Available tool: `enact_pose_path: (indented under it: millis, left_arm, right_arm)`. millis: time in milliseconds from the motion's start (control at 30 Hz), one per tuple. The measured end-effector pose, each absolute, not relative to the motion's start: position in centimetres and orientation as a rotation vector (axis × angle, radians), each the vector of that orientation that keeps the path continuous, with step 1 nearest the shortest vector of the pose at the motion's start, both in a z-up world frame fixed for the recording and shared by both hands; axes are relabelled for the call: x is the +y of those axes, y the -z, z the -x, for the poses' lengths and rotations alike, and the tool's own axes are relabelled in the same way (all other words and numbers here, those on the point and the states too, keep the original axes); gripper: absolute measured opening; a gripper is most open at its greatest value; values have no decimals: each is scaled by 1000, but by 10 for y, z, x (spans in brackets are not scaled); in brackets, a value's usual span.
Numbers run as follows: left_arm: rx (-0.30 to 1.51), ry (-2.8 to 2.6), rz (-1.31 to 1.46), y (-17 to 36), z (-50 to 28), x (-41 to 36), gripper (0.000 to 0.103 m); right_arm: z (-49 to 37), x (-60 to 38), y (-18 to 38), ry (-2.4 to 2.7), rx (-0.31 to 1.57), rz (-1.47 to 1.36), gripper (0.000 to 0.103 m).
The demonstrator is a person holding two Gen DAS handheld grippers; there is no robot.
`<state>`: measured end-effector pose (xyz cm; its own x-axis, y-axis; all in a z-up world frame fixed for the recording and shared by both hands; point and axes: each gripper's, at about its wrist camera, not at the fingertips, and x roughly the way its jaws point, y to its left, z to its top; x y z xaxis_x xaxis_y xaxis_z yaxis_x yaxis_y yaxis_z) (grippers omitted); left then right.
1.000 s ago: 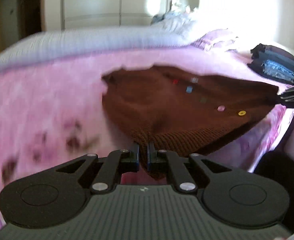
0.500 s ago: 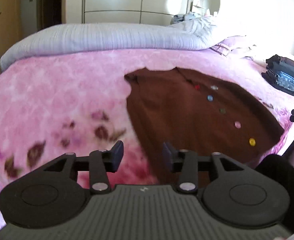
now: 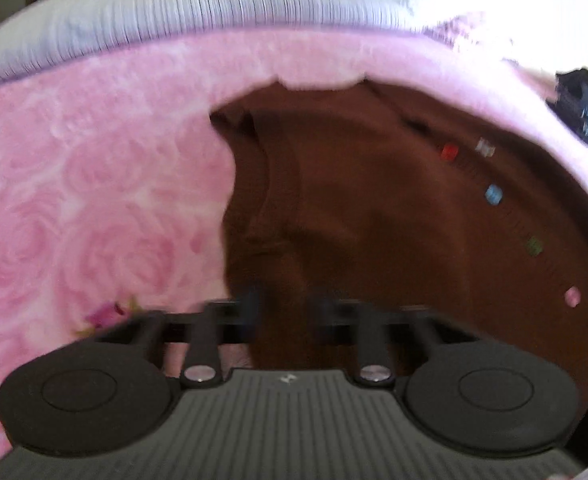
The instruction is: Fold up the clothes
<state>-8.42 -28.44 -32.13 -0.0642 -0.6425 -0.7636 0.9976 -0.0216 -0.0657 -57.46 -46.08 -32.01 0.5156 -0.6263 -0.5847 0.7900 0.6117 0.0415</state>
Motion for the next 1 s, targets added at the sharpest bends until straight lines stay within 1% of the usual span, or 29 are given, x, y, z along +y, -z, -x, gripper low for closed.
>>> enact_pose_path:
  millis: [67,100,200,333,500,600,633,700,733,867,900,1000]
  left_arm:
    - [689,1525,-621,315,79,-277,3]
    - [663,1511,-598,307,71,-269,3]
    - [661,1474,-535,297,44,-254,3]
    - [724,1431,-552,313,29,-252,3]
    - [718,1404,-556,323,29,-254,4]
    - [713,1373,-548,319,23,-257,4]
    - [693,1331,-566,318,21,-258,0]
    - [669,1245,-614,321,9,-257,0]
    - [694,1227,-607,323,2,-256,0]
    - [691,1246,-518,299,0,-230,0]
    - [688,1264,-495,291,4,-223,1]
    - [669,1365,-488,276,31,-210,13]
  right_arm:
    - [575,-481,328,877,571,-347,57]
    - [576,-490,330,875,565,-361,57]
    - [579,-509,332,866,533,-382,57]
    - [579,-525,341,833,506,-428,57]
    - [586,-541,355,791,477,-538,57]
    - [596,-539,357,794,456,-603,57]
    - [604,-535,356,799,432,-624,57]
    - [617,-524,355,798,392,-672,57]
    - [623,-519,355,792,378,-698,57]
    - [638,-496,359,794,406,-702,57]
    - [644,-491,360,798,398,-710,57]
    - [652,-482,365,777,385,-755,57]
